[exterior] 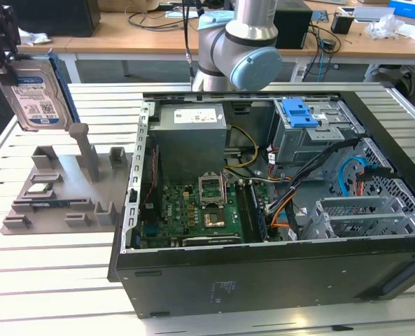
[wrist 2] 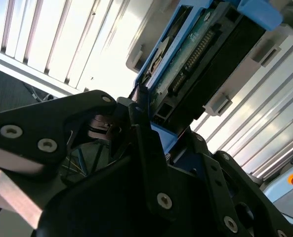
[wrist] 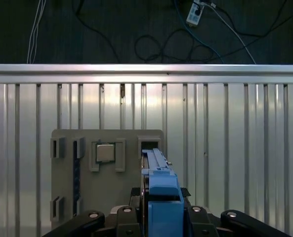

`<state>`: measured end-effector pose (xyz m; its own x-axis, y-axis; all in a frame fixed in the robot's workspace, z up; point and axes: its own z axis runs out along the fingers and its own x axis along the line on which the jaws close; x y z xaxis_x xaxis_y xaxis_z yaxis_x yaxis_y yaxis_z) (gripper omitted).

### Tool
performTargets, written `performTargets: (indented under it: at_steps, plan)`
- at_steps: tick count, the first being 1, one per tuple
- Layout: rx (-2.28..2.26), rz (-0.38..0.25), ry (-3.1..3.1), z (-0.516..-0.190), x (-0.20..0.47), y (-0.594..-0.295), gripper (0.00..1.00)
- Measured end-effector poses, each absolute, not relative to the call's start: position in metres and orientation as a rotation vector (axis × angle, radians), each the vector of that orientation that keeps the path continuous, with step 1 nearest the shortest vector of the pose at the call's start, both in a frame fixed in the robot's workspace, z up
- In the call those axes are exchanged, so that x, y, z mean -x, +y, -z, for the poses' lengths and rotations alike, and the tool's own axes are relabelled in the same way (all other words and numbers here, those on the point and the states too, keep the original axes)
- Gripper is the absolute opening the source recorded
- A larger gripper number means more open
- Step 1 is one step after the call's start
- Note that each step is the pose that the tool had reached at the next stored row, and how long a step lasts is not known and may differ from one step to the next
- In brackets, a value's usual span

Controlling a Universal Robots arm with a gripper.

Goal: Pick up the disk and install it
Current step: 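Pick up the disk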

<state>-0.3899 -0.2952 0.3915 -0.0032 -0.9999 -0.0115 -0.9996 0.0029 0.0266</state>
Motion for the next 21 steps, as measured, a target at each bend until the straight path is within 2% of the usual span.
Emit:
performTargets:
  at_steps: [21]
  plan:
    - [-2.210,0.040,-2.216,-0.449,0.390,-0.295,0.37]
